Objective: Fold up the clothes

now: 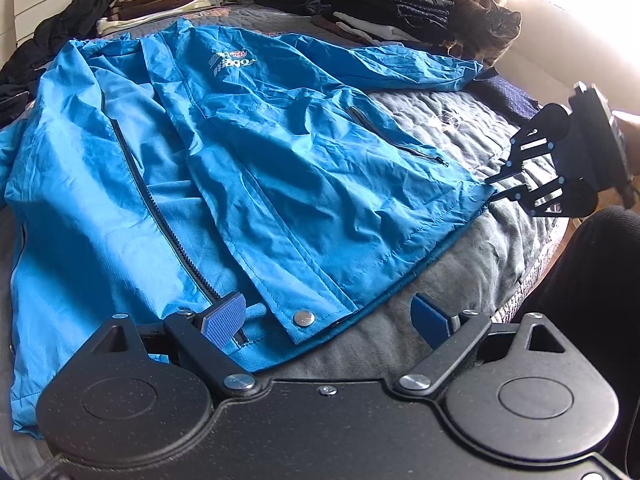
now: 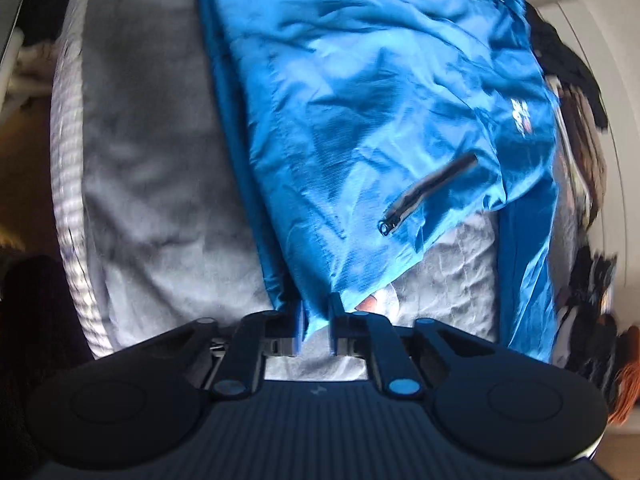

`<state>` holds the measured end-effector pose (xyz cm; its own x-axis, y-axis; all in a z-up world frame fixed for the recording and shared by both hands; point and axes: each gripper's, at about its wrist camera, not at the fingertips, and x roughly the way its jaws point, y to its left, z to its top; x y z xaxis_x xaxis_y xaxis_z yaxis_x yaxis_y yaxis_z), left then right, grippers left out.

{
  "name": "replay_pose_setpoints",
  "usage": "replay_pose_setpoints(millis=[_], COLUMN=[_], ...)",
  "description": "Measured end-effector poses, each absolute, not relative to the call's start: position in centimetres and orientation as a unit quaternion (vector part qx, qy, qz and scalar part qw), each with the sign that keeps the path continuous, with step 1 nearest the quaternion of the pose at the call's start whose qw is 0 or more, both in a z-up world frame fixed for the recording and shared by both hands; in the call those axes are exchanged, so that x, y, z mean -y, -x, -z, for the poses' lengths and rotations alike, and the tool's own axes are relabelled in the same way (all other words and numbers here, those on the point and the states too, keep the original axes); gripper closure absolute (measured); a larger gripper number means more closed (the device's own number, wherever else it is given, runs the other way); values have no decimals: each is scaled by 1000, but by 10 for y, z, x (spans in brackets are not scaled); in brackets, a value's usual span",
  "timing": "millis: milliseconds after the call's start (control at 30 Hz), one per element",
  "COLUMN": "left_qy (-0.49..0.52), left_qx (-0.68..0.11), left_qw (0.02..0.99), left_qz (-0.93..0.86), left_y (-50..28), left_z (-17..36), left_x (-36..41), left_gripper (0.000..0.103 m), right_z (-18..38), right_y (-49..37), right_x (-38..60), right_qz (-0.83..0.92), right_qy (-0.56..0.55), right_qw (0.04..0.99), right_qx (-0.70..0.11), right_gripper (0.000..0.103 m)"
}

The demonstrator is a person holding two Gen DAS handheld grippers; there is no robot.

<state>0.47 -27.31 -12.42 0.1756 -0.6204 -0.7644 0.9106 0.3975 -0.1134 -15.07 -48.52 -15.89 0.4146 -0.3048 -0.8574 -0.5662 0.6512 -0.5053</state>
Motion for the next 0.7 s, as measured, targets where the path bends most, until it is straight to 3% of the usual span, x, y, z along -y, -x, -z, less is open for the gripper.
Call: replay_pose_setpoints(millis=[67, 167, 233, 300, 433, 700], left_qy=[-189, -185, -184, -183, -186, -186], left_qx=[-383, -383, -384, -384, -385, -386], left_qw=[743, 744, 746, 746, 747, 749], left_qz=[515, 514, 513, 512, 510, 505], left_y=[-6, -6, -6, -6, -7, -11], left_z=[124, 123, 123, 123, 124, 126], left_x=[273, 272, 273, 273, 273, 271], left_gripper=[14, 14, 14, 14, 14, 14], right_z=[142, 105, 87, 80, 99, 170], right_y=[147, 145, 136, 122, 85, 49], right_x=[486, 488, 493, 498, 499, 530], right_qz=[-83, -74, -63, -54, -36, 36], right_qy=[365, 296, 238, 176, 104, 39], right_qw=[750, 803, 846, 878, 904, 883], right_qx=[-546, -512, -473, -442, -413, -466], right_gripper=[90, 80, 67, 61, 60, 60])
